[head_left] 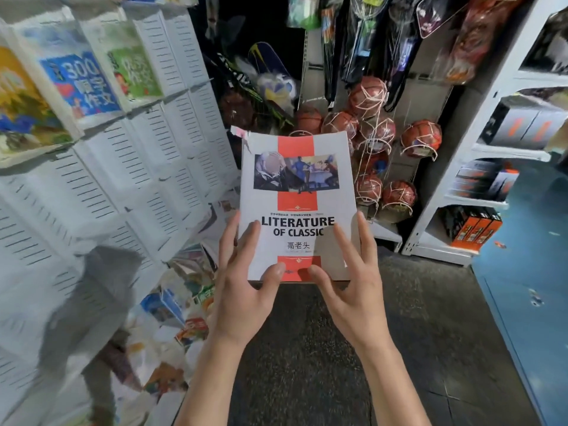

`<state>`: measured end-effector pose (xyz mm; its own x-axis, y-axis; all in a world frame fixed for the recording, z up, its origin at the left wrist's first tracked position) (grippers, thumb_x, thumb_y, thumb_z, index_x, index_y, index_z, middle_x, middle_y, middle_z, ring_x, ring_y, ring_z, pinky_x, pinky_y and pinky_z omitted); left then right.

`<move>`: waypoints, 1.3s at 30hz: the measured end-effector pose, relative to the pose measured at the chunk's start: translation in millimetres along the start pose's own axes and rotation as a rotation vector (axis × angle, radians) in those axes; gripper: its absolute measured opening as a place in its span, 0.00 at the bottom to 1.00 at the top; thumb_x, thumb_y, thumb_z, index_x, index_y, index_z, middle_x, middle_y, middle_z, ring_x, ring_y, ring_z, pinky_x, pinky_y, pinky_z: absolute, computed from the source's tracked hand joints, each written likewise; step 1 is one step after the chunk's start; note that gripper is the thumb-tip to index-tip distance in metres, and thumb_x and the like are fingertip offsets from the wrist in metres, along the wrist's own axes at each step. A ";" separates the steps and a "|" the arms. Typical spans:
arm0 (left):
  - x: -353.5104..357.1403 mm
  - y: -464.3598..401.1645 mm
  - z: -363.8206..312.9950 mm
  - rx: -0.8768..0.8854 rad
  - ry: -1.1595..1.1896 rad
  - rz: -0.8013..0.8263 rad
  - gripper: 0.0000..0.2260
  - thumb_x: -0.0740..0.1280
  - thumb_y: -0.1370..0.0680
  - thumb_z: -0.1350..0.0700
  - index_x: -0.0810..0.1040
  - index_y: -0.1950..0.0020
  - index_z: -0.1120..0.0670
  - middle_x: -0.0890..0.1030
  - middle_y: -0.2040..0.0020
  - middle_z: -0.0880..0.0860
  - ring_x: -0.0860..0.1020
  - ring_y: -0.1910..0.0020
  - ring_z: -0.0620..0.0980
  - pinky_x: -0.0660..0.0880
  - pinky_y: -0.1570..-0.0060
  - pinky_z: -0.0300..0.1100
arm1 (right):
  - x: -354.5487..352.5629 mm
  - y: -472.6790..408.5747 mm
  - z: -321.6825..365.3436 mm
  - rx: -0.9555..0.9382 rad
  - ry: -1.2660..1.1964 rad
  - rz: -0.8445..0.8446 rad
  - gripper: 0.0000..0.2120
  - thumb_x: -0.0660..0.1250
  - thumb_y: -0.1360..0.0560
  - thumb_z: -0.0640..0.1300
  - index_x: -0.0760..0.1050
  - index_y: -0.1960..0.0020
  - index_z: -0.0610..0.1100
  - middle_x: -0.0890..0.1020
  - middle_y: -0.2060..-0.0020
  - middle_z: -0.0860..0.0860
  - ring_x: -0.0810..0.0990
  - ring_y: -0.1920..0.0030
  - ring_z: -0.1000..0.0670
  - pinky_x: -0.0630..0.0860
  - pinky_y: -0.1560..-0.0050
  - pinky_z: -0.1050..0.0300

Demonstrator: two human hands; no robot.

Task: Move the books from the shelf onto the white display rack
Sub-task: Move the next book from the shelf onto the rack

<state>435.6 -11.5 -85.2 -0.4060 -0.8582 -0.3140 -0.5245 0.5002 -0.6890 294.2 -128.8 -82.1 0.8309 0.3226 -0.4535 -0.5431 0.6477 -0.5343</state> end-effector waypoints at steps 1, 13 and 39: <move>7.8 -9.6 10.2 -0.016 0.009 0.007 0.29 0.67 0.23 0.50 0.69 0.26 0.63 0.60 0.22 0.59 0.58 0.24 0.34 0.69 0.34 0.30 | 5.0 -11.5 -9.9 0.011 -0.010 0.003 0.31 0.70 0.25 0.51 0.64 0.24 0.52 0.50 0.20 0.56 0.47 0.23 0.64 0.52 0.35 0.81; 90.5 -134.6 98.0 -0.139 -0.117 -0.110 0.27 0.71 0.23 0.52 0.66 0.26 0.53 0.58 0.21 0.52 0.60 0.28 0.28 0.69 0.42 0.22 | 57.1 -189.0 -115.7 -0.064 -0.155 0.151 0.32 0.71 0.23 0.52 0.61 0.23 0.55 0.49 0.21 0.60 0.47 0.23 0.63 0.52 0.31 0.78; 121.7 -341.4 312.3 -0.202 -0.308 -0.364 0.27 0.72 0.24 0.62 0.68 0.26 0.61 0.58 0.23 0.53 0.58 0.29 0.25 0.63 0.38 0.21 | 255.4 -474.7 -204.4 -0.225 -0.296 0.353 0.32 0.71 0.25 0.49 0.63 0.24 0.52 0.50 0.22 0.59 0.47 0.23 0.64 0.50 0.31 0.77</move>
<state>799.0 -322.6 -92.2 0.0525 -0.9596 -0.2763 -0.7374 0.1493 -0.6588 739.4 -494.9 -90.1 0.5730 0.6976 -0.4302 -0.7825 0.3096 -0.5402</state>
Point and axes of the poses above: each hand's wrist, its own y-axis away from the middle knuckle, its own x-axis out of the palm, z = x × y, the point moved 8 cm from there along -y, towards the middle knuckle
